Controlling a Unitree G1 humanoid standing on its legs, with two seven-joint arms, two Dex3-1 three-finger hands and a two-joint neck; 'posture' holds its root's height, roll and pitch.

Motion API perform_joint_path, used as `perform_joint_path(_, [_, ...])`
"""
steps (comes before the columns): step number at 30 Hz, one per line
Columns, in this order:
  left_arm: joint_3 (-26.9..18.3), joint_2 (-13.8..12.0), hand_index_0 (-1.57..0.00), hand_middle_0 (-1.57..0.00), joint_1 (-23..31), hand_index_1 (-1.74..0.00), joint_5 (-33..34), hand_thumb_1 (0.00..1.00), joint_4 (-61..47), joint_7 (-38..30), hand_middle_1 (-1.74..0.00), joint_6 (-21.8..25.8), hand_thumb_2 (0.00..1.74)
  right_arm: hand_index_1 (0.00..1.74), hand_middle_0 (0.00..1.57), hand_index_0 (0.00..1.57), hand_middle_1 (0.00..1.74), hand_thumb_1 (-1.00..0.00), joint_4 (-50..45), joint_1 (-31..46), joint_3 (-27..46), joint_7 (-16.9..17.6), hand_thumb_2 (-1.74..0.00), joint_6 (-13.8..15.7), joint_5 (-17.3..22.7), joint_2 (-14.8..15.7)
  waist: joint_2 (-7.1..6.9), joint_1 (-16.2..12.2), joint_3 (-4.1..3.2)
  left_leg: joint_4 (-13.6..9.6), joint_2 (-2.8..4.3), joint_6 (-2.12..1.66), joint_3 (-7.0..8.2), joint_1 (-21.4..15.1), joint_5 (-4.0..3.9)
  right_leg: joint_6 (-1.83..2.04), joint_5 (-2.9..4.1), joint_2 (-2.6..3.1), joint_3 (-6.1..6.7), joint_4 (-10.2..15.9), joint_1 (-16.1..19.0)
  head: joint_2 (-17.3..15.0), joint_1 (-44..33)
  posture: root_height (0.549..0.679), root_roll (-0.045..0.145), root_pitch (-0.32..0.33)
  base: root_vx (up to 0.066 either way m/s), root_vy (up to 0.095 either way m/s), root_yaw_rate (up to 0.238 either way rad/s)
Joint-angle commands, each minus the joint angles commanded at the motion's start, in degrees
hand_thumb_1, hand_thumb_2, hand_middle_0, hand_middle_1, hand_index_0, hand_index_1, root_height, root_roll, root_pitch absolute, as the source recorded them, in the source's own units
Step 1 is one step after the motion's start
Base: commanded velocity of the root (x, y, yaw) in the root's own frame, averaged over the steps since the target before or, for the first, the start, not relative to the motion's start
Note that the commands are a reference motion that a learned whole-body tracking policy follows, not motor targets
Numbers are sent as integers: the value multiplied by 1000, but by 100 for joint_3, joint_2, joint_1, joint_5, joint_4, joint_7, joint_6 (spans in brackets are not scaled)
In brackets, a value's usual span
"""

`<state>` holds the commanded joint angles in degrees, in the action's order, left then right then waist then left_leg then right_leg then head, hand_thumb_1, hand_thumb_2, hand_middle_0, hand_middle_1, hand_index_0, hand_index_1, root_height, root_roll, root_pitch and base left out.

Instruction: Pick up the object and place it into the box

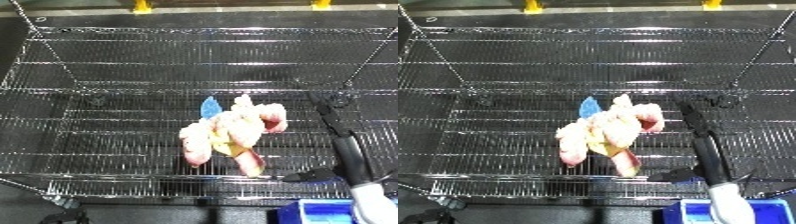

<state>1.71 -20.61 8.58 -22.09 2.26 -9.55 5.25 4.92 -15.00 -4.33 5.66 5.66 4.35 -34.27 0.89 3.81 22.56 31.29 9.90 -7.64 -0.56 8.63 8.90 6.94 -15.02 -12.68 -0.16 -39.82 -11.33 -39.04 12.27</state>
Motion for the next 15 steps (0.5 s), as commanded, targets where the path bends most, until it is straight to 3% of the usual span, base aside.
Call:
perform_joint_path(7, [263,-242,-1570,-1570,69,-1740,-123,1000,-24,63,-1740,75,1740,0,0,0,0,0,751,-1322,-1015,-170,0,-107,-327,-839,47,262,50,85,-34,-14,-66,126,-13,7,51,-22,-10,-65,-123,71,270,640,49,-172,6,0,39])
perform_joint_path(15, [422,-392,-1570,-1570,-15,-1740,-229,1000,8,46,-1740,205,1740,0,0,0,0,0,1710,-2682,-2164,-346,0,-162,-646,-1183,110,477,213,215,-90,-18,-167,415,-31,14,123,-38,-26,-123,-362,173,540,639,43,-147,-10,8,24])
